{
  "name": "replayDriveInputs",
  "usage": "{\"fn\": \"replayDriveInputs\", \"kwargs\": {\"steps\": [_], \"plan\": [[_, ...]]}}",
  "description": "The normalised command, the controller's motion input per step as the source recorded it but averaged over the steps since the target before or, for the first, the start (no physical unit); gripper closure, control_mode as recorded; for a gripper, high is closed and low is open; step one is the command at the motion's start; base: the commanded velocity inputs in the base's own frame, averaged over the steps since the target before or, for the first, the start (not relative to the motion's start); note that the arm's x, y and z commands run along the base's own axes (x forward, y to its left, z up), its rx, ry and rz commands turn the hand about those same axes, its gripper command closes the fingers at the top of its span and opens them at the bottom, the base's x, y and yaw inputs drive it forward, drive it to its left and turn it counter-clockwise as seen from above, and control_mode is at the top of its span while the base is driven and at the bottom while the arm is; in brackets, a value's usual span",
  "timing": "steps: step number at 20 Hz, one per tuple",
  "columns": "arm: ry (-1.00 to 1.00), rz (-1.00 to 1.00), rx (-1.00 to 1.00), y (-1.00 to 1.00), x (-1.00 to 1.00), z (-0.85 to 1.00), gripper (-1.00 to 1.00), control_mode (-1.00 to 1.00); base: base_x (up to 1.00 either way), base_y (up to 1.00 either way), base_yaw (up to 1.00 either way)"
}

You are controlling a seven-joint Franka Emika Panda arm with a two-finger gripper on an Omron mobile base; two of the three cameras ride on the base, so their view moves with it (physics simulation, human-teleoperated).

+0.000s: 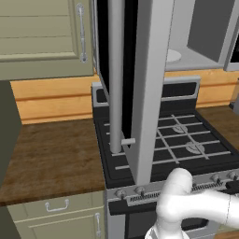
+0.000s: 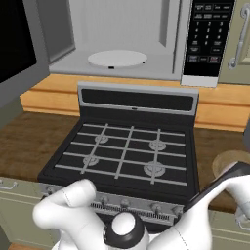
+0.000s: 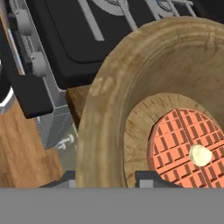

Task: Open the microwave, place the bowl with waffle inside the microwave, then close the microwave door and turn it on.

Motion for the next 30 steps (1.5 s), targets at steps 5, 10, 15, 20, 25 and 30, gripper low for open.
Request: {"fn": "replayDriveInputs", "kwargs": {"steps": [5, 10, 15, 20, 25, 30], "plan": [[-0.07, 0.11, -0.05, 0.41, -0.48, 0.5, 1.0, -1.0, 0.0, 0.0, 0.0], [-0.01, 0.09, -0.05, 0.5, -0.49, 0.55, 1.0, -1.0, 0.0, 0.0, 0.0], [-0.07, 0.07, -0.11, 0.72, -0.3, 0.28, 1.0, -1.0, 0.0, 0.0, 0.0], [-0.01, 0.09, -0.07, 0.71, -0.32, 0.31, 1.0, -1.0, 0.0, 0.0, 0.0], [0.0, 0.07, -0.08, 0.69, -0.31, 0.53, 1.0, -1.0, 0.0, 0.0, 0.0], [0.0, 0.05, -0.11, 0.63, -0.33, 0.56, 1.0, -1.0, 0.0, 0.0, 0.0]]}}
